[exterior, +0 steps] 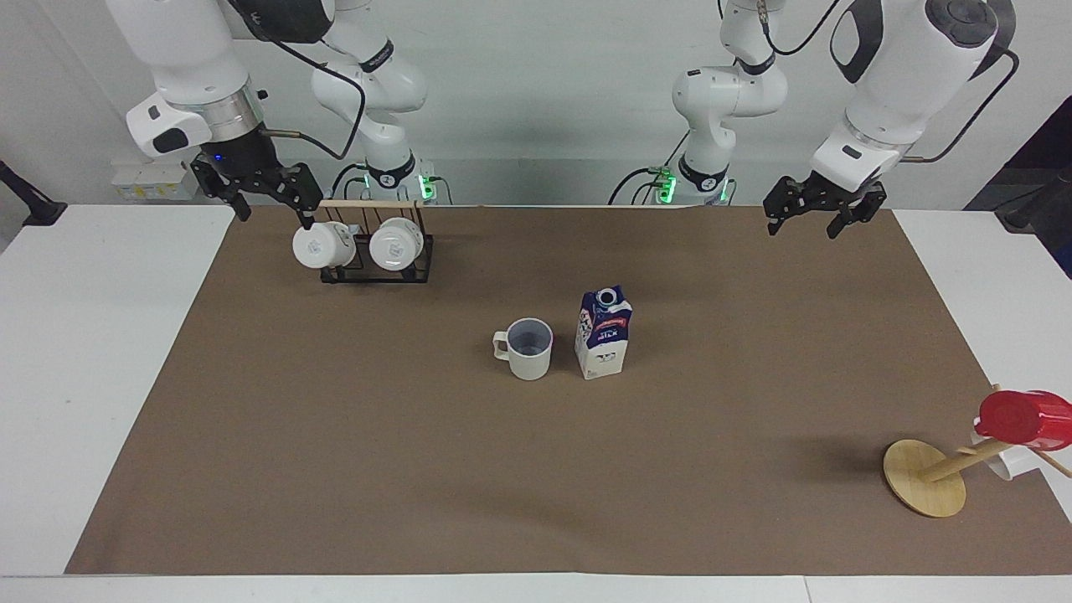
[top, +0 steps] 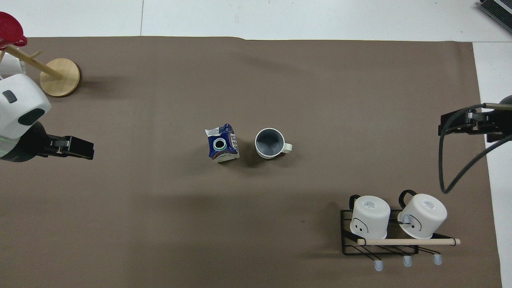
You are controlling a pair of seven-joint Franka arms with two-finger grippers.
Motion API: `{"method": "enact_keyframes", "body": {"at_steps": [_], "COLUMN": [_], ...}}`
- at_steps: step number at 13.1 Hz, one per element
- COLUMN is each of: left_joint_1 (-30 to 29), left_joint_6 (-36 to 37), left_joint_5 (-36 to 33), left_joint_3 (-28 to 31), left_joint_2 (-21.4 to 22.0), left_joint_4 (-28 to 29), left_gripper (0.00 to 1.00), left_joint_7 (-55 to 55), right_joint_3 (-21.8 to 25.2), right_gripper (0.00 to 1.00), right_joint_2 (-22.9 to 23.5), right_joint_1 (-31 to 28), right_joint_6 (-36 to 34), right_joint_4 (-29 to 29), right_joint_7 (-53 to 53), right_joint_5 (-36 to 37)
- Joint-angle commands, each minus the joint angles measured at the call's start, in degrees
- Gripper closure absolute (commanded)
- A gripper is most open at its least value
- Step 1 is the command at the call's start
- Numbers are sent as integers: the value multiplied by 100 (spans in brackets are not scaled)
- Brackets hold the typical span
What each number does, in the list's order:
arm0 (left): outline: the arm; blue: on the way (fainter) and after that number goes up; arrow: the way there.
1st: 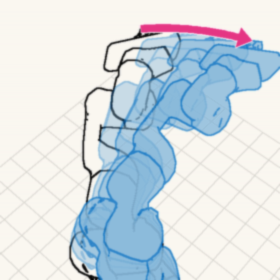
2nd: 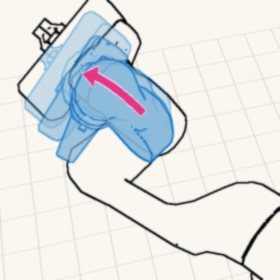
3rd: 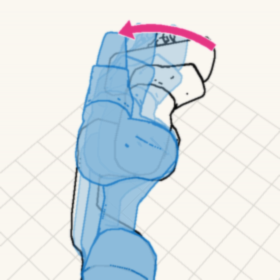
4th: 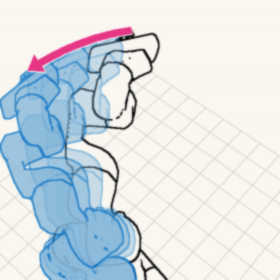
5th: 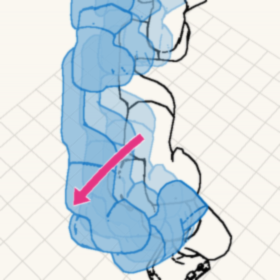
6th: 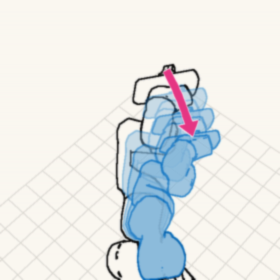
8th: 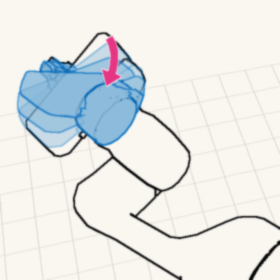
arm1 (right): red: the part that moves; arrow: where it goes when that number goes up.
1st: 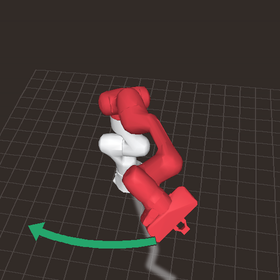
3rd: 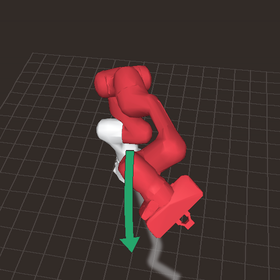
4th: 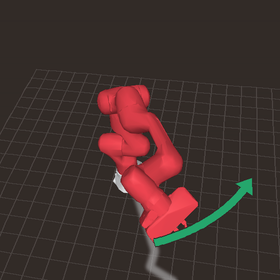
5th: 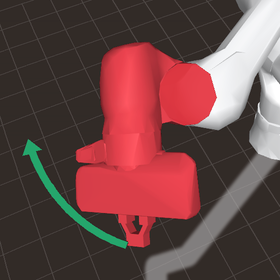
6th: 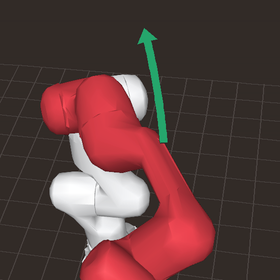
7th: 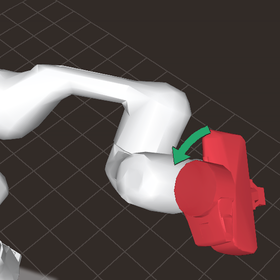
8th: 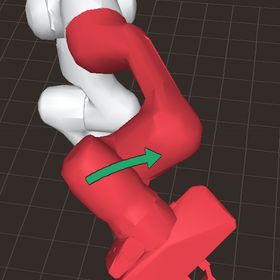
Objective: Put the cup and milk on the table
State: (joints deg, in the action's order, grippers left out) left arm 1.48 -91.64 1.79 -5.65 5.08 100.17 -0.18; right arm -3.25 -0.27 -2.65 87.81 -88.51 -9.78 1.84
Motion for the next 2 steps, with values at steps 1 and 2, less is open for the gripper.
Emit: {"method": "enact_keyframes", "body": {"at_steps": [1,2], "left_joint_1": [-42,-42], "left_joint_6": [6,14], "left_joint_5": [58,58], "left_joint_3": [-15,-15], "left_joint_2": [37,37], "left_joint_4": [3,3], "left_gripper": [0,0], "left_joint_7": [0,9], "right_joint_3": [-44,-44], "right_gripper": [0,0], "right_joint_2": [27,27], "right_joint_1": [-69,-69], "right_joint_6": [34,34], "right_joint_4": [62,62], "right_joint_7": [99,99], "right_joint_5": [-96,-87]}}
